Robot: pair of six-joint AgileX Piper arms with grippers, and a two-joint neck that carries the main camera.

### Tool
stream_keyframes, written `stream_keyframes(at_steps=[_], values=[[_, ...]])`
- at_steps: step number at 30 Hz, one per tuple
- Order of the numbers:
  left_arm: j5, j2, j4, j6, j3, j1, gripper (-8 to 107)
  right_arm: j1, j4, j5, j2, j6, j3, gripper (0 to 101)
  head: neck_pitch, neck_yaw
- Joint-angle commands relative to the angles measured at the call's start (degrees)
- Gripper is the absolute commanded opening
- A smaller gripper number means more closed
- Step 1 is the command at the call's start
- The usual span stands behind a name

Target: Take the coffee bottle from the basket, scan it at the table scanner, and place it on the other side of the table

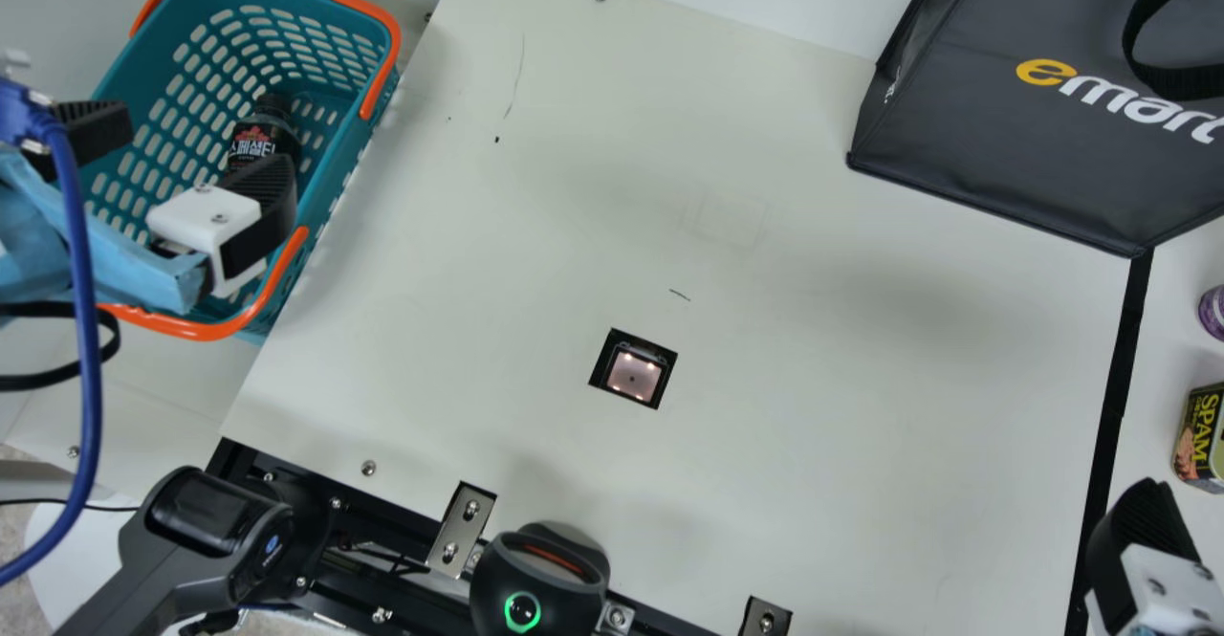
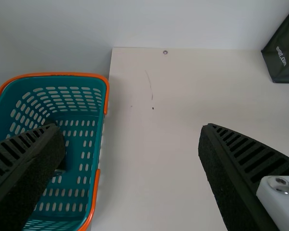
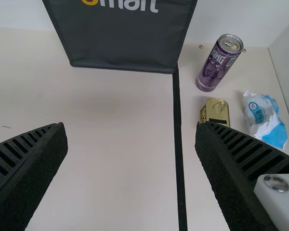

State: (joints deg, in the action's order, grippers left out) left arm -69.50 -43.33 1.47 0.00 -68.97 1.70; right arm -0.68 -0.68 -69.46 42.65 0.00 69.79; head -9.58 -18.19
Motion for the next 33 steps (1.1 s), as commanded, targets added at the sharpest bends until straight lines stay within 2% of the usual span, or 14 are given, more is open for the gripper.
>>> stream_keyframes(at_steps=[1, 7, 12, 23, 33], values=[[0.00, 0.00, 0.00, 0.00, 0.00, 0.00, 90, 0.00, 0.00, 0.00, 0.00, 0.00, 0.00, 95, 1.66, -0.23], [0.05, -0.12, -0.09, -0.18, 0.01, -0.17, 90, 0.00, 0.00, 0.03, 0.00, 0.00, 0.00, 95, 1.66, -0.23], [0.46, -1.13, -0.99, -2.48, 0.22, -3.12, 90, 0.00, 0.00, 0.03, 0.00, 0.00, 0.00, 95, 1.66, -0.23], [2.44, -4.53, -1.67, -6.90, 1.48, -14.24, 90, 0.00, 0.00, 0.03, 0.00, 0.00, 0.00, 95, 1.66, -0.23], [5.90, -9.76, 1.23, -0.29, 3.78, -25.02, 90, 0.00, 0.00, 0.03, 0.00, 0.00, 0.00, 95, 1.66, -0.23]])
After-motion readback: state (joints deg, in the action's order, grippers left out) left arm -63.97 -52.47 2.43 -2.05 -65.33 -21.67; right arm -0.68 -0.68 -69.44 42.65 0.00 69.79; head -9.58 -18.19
